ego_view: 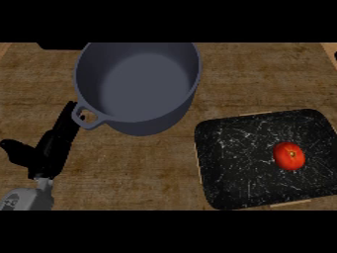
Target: Pick the tomato from the tray and place it in the pot
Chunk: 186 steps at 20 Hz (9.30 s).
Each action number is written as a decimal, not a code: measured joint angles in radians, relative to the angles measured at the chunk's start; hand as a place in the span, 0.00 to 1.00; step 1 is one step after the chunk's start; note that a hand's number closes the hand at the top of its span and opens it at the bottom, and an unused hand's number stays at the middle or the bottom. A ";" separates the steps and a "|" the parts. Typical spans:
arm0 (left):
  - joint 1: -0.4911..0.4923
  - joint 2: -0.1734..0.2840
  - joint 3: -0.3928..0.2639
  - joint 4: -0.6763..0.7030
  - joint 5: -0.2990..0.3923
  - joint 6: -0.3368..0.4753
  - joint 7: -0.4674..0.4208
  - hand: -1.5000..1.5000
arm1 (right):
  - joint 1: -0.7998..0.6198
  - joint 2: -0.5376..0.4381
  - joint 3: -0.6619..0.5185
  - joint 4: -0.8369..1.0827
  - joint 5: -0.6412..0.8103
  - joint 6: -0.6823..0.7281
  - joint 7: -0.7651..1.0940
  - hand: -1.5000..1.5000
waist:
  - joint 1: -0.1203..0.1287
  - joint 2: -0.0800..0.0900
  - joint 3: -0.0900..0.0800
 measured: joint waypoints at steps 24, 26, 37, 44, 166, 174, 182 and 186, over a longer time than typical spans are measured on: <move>0.075 -0.031 -0.165 -0.279 -0.020 -0.015 0.289 0.50 | 0.174 -0.372 0.142 -0.020 0.579 0.058 0.743 0.00 | -0.012 0.014 -0.001; 0.068 -0.036 -0.161 -0.288 -0.022 -0.007 0.306 0.50 | 0.165 -0.389 0.144 -0.117 0.552 0.121 0.868 0.00 | -0.015 0.014 -0.001; 0.052 -0.056 -0.149 -0.286 -0.042 -0.019 0.331 0.50 | 0.031 -0.407 0.107 -0.351 0.323 0.292 1.289 0.00 | -0.007 0.018 -0.001; 0.042 -0.067 -0.134 -0.313 -0.051 -0.021 0.367 0.50 | -0.002 -0.317 0.176 -0.347 0.366 0.261 1.324 0.00 | -0.003 0.019 0.000; 0.039 -0.257 0.001 -0.307 -0.224 -0.199 0.434 0.50 | -1.137 0.442 0.134 0.941 1.144 -0.014 0.948 1.00 | 0.048 0.036 0.000; 0.034 -0.256 -0.013 -0.318 -0.222 -0.221 0.439 0.50 | -1.199 0.442 0.104 1.209 1.043 -0.191 0.798 1.00 | 0.084 0.048 -0.001; 0.004 -0.261 -0.024 -0.315 -0.222 -0.231 0.451 0.50 | -1.165 0.442 0.021 1.313 0.872 -0.340 0.690 0.00 | 0.124 0.062 0.000; -0.005 -0.266 -0.027 -0.303 -0.222 -0.235 0.449 0.50 | -1.146 0.442 -0.029 1.315 0.770 -0.401 0.582 0.00 | 0.135 0.066 0.001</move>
